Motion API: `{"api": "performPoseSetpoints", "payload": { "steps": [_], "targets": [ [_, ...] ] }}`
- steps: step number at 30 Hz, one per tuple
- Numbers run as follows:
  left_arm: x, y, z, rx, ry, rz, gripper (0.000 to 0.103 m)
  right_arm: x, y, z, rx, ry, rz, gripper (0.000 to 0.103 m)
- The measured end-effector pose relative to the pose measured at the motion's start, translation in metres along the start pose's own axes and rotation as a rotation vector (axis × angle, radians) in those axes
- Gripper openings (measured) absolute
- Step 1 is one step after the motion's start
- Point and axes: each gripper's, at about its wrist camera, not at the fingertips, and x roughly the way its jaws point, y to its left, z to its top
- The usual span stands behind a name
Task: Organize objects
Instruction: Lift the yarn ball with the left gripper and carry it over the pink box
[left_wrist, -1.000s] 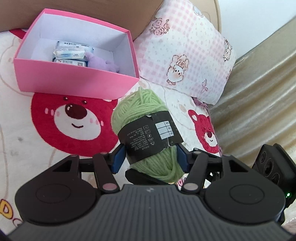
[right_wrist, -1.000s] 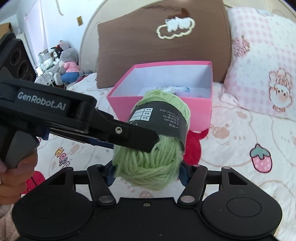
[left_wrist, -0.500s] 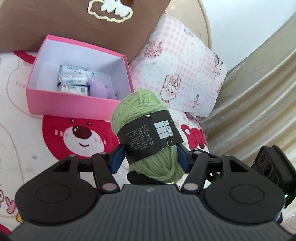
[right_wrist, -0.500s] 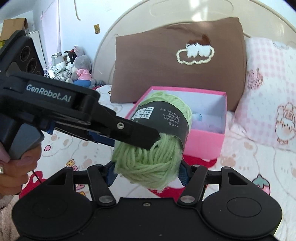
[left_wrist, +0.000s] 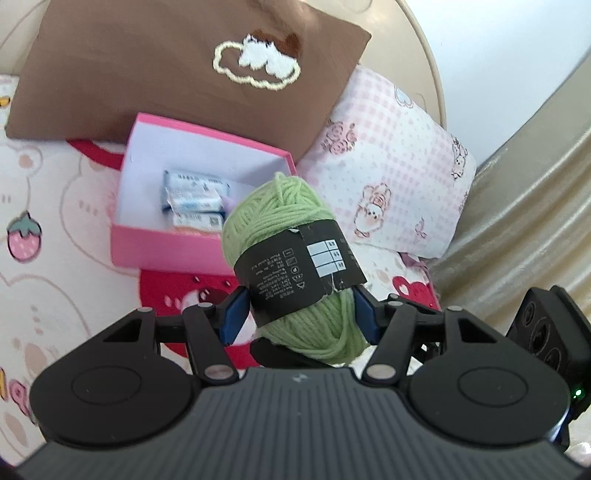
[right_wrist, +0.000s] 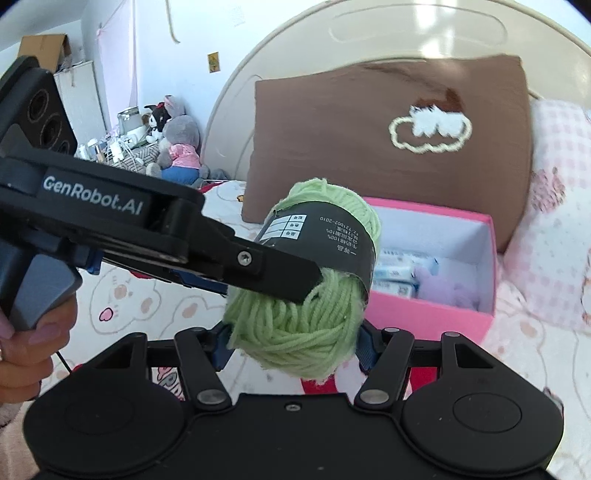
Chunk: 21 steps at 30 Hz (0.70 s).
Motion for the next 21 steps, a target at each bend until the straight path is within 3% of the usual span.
{"api": "performPoseSetpoints", "payload": {
  "steps": [5, 10, 21],
  "targets": [
    [0.002, 0.013, 0.02, 0.019, -0.001, 0.019, 0.059, 0.019, 0.0, 0.012, -0.015, -0.007, -0.011, 0.068],
    [0.015, 0.028, 0.047, 0.047, -0.01, 0.08, 0.059, 0.052, -0.017, 0.025, 0.081, -0.047, 0.026, 0.067],
    [0.068, 0.059, 0.084, 0.038, 0.073, 0.185, 0.059, 0.123, -0.06, 0.041, 0.263, 0.032, 0.107, 0.066]
  ]
}}
